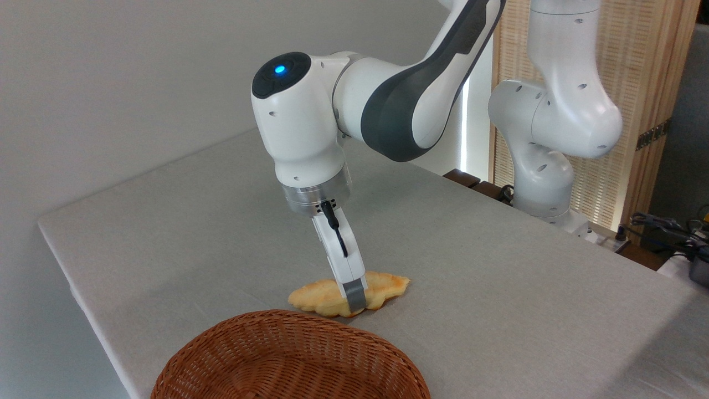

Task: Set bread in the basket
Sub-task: 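Lower the gripper onto the golden bread roll and close on it, then lift the bread roll and carry it toward the wicker basket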

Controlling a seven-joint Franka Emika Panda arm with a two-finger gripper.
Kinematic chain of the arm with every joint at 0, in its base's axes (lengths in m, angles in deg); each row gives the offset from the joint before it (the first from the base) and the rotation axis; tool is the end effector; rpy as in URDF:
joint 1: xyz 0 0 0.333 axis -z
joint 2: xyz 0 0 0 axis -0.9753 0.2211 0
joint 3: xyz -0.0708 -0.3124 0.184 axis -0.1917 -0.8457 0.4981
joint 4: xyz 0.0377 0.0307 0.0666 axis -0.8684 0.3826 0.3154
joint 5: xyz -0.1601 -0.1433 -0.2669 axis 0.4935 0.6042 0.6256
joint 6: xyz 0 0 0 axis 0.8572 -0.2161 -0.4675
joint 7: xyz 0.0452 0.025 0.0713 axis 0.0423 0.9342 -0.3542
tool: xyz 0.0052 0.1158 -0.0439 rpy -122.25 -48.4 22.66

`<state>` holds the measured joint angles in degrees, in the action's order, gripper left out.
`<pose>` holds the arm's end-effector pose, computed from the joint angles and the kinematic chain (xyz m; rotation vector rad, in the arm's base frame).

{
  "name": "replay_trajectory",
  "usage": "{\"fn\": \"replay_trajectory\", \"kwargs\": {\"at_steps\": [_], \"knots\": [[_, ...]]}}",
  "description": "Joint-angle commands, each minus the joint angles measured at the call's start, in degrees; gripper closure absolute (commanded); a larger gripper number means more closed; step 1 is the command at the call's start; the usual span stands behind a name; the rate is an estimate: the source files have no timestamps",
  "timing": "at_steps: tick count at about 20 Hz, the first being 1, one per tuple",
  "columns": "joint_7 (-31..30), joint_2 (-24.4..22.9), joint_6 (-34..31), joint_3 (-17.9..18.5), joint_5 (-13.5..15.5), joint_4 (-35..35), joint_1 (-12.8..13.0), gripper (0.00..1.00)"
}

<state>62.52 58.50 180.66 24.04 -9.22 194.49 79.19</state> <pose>0.4714 0.0010 0.4751 2.5095 -1.6622 -0.1197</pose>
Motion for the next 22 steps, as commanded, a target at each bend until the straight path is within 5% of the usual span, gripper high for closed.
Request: {"fn": "replay_trajectory", "kwargs": {"at_steps": [1, 8, 12, 19, 22], "knots": [[0.7, -0.7, -0.2, 0.3, -0.5, -0.3, 0.1, 0.58], [0.4, -3.6, -11.1, -0.2, 2.1, -6.7, 0.8, 0.56], [0.4, -5.9, -12.1, 0.4, 4.9, -9.1, 0.9, 0.54], [-1.0, -5.8, -3.6, 2.8, 5.0, -12.7, 0.1, 0.46], [-2.6, -5.2, 2.8, 4.2, 5.0, -12.6, 0.1, 0.3]]}}
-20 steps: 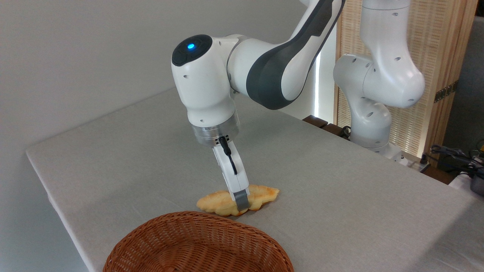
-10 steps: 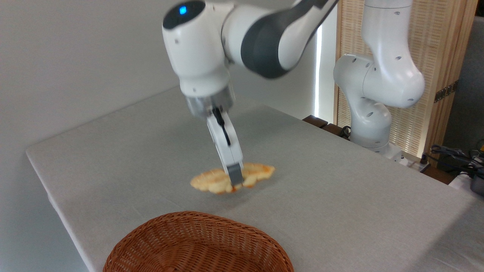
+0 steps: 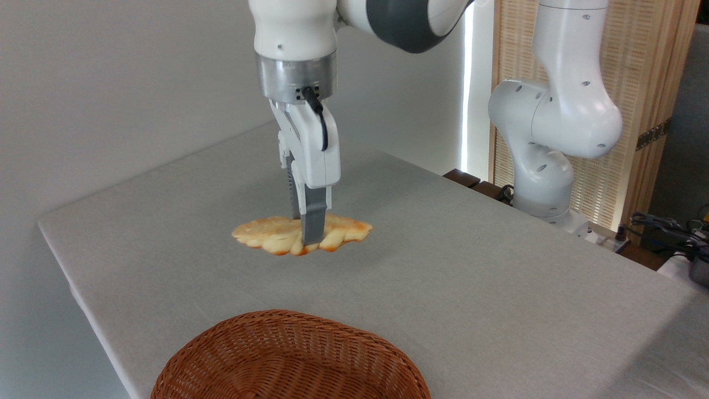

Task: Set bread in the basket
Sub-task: 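Lift the bread roll and carry it toward the wicker basket, then release the bread roll into the basket and raise the open gripper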

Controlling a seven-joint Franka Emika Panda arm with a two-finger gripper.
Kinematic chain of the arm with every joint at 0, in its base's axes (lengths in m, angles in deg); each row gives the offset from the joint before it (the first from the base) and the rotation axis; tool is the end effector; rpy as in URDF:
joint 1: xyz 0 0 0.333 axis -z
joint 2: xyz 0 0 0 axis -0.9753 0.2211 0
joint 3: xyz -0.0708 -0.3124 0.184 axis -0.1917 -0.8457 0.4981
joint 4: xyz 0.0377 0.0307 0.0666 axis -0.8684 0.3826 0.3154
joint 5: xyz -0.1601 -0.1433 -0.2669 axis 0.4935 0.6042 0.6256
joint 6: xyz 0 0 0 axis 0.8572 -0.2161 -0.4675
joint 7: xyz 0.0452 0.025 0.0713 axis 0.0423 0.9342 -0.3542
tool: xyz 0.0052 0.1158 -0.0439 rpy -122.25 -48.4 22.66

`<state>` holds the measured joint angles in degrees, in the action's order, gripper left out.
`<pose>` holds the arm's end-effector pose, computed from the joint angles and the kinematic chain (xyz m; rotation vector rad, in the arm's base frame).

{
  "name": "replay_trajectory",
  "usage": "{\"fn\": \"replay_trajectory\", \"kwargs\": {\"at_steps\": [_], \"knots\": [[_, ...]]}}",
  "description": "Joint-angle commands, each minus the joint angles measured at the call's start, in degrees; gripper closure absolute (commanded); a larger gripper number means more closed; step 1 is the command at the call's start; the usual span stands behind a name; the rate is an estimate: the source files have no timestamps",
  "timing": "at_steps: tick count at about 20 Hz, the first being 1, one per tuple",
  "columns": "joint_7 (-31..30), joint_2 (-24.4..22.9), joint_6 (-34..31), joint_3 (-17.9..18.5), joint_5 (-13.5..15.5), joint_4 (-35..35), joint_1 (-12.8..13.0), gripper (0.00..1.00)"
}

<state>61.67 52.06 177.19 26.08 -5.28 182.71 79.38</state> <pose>0.4745 0.0125 0.6114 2.6149 -1.6331 0.2745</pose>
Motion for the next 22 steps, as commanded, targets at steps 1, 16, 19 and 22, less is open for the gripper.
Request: {"fn": "replay_trajectory", "kwargs": {"at_steps": [1, 16, 19, 22], "knots": [[-2.4, 2.1, 9.1, 2.5, 0.8, -0.8, 0.0, 0.21], [-2.4, 4.5, 14.0, 2.2, 0.6, -0.8, 0.0, 0.0], [-2.5, 4.6, 14.0, 1.9, 0.6, -0.8, 0.0, 0.0], [-2.6, 4.4, 13.7, 1.9, 0.7, -0.8, 0.1, 0.0]]}}
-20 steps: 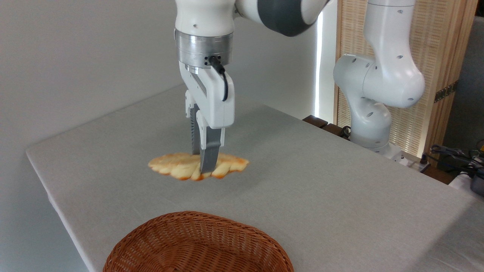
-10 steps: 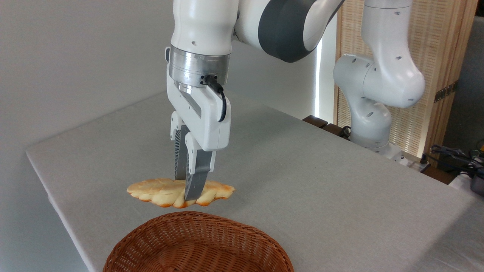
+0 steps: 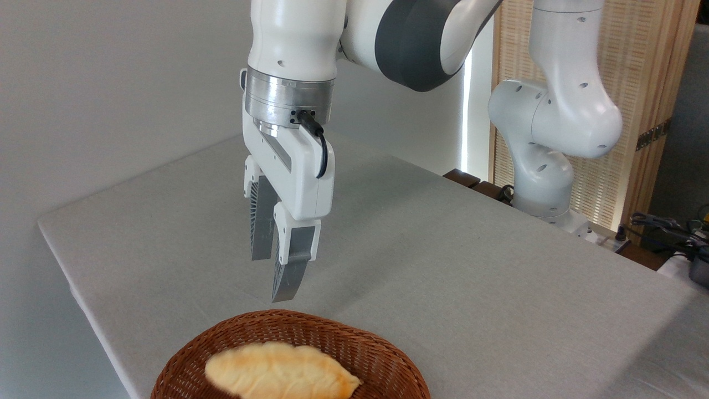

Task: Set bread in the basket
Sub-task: 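Release the bread roll into the basket and raise the open gripper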

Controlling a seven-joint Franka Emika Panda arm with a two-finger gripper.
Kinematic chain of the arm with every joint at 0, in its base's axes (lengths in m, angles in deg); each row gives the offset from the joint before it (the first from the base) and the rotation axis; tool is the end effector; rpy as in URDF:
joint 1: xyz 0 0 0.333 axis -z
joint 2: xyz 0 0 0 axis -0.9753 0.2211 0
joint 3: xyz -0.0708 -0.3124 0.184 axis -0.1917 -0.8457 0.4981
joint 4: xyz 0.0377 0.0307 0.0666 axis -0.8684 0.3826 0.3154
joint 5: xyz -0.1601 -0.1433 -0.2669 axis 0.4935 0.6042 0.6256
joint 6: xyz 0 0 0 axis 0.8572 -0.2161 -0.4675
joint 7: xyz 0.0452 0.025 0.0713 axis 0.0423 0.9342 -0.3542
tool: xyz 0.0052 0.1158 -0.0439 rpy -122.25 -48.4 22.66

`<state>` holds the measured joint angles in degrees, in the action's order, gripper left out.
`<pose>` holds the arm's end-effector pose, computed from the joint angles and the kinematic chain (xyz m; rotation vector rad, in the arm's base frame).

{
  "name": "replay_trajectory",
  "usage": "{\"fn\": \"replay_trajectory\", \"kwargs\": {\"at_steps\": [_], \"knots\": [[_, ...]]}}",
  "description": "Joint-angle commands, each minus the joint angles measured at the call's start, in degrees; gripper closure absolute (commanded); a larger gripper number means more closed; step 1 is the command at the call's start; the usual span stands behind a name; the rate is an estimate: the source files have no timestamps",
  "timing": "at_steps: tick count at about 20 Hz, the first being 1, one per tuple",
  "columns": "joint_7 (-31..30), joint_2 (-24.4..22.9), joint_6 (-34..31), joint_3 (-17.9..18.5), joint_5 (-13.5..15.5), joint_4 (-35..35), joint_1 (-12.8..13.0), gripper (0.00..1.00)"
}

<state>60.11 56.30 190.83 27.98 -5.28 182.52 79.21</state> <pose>0.5185 0.0366 0.6021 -2.6483 1.5026 -0.4714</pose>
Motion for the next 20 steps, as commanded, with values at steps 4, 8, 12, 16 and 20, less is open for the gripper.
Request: {"fn": "replay_trajectory", "kwargs": {"at_steps": [4, 8, 12, 16, 20], "knots": [[-5.5, -0.8, -4.5, -0.2, 0.5, -0.9, 0.6, 0.0], [-13.4, -1.2, -9.2, -0.3, 0.6, -3.1, 0.7, 0.0], [-23.8, -1.1, -13.3, -0.1, 1.1, -5.2, 0.7, 0.0], [-28.0, -0.5, -15.6, -0.2, 0.6, -5.4, 0.7, 0.0], [-27.6, -0.3, -15.6, 0.1, 0.5, -5.4, 0.7, 0.0]]}}
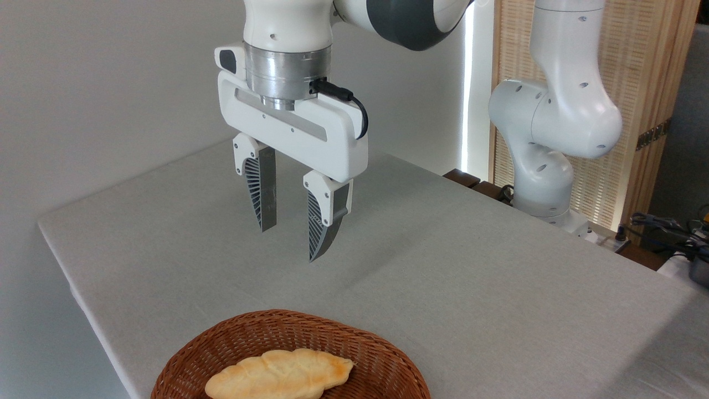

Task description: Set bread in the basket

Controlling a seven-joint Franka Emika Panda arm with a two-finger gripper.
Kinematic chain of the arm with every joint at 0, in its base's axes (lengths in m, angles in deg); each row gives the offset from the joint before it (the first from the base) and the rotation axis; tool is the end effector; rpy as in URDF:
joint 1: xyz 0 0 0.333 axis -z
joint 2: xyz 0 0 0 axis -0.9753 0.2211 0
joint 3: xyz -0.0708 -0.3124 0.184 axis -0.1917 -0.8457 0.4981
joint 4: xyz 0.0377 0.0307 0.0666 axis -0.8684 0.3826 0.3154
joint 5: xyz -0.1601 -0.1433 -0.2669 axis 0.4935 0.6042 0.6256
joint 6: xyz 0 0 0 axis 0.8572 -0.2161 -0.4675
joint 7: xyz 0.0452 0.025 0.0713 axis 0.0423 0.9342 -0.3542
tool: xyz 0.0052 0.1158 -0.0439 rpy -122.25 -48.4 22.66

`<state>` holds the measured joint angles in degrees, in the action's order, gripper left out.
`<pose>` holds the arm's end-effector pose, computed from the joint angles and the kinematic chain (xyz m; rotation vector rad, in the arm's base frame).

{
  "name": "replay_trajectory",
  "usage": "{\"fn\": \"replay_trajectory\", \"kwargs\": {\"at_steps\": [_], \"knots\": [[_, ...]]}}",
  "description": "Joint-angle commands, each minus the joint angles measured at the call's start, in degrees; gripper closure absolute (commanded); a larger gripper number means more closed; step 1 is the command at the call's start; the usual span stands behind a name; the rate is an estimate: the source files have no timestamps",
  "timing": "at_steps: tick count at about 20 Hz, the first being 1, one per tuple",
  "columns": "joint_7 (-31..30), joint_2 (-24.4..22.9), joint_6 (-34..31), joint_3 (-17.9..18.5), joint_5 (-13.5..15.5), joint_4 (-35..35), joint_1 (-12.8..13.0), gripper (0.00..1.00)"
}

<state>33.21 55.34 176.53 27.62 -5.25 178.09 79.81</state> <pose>0.4966 0.0224 0.6182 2.9117 -0.9042 0.2632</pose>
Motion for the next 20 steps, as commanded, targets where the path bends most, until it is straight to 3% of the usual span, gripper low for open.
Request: {"fn": "replay_trajectory", "kwargs": {"at_steps": [1, 4, 5, 7, 10, 13, 20], "knots": [[-0.8, 0.7, -1.3, 0.7, 0.4, -0.9, 0.1, 0.0], [-0.8, 0.7, -2.0, 0.3, -3.8, -0.9, 0.1, 0.0], [-0.7, 0.8, -2.6, 0.0, -6.5, -0.9, 0.1, 0.0], [-0.7, 1.0, -2.7, -1.4, -7.9, -0.9, 0.1, 0.0], [-0.7, 1.5, -2.6, -2.3, -7.5, -0.9, 0.1, 0.0], [0.4, 2.2, -2.1, -3.6, -5.1, -0.9, 0.1, 0.0], [2.0, 2.6, -1.7, -3.4, -3.1, -1.0, 0.1, 0.0]]}}
